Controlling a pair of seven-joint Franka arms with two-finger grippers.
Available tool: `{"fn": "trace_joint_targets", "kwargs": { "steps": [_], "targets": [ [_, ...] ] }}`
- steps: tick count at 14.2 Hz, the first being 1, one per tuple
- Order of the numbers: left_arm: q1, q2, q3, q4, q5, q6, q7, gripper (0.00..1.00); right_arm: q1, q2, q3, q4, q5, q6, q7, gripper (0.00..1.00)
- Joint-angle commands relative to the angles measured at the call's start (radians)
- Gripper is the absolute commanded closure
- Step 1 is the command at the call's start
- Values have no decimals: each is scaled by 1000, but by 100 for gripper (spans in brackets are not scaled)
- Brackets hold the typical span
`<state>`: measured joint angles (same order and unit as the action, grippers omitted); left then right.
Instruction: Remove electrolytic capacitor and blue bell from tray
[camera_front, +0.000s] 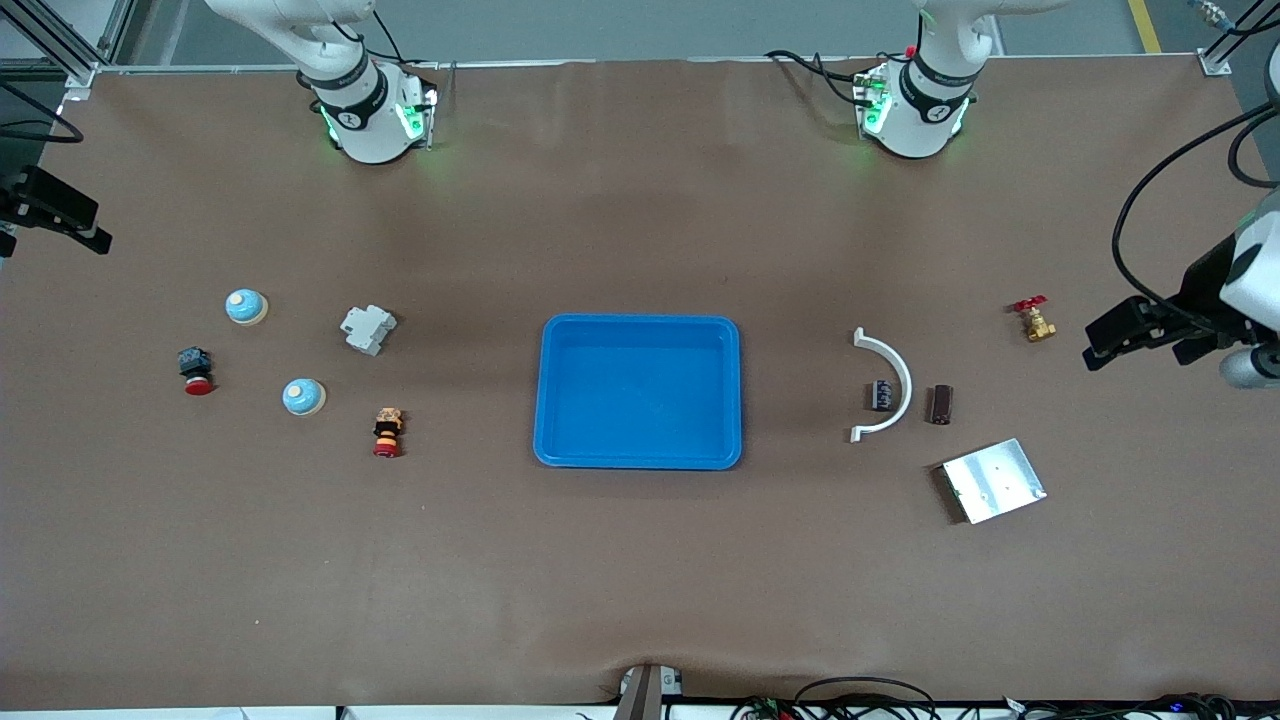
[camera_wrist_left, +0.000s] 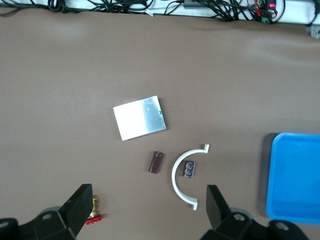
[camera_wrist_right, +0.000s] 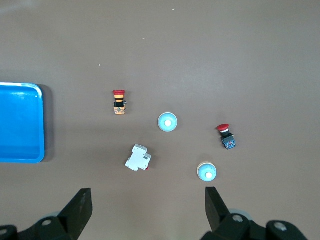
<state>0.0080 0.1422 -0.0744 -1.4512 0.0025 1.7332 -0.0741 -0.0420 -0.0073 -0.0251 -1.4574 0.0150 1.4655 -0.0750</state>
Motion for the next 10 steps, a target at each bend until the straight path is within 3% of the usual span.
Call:
{"fn": "trace_joint_targets", "kwargs": {
  "steps": [1,10],
  "targets": [
    [9,-47,50,-58,-25,-1,144,0,-7,-49,-1,-29,-1,-10,35,0],
    [6,-32,48,-38,-24,-11,140,0,-7,-73,2,-23,2,-53,92,0]
  ]
}}
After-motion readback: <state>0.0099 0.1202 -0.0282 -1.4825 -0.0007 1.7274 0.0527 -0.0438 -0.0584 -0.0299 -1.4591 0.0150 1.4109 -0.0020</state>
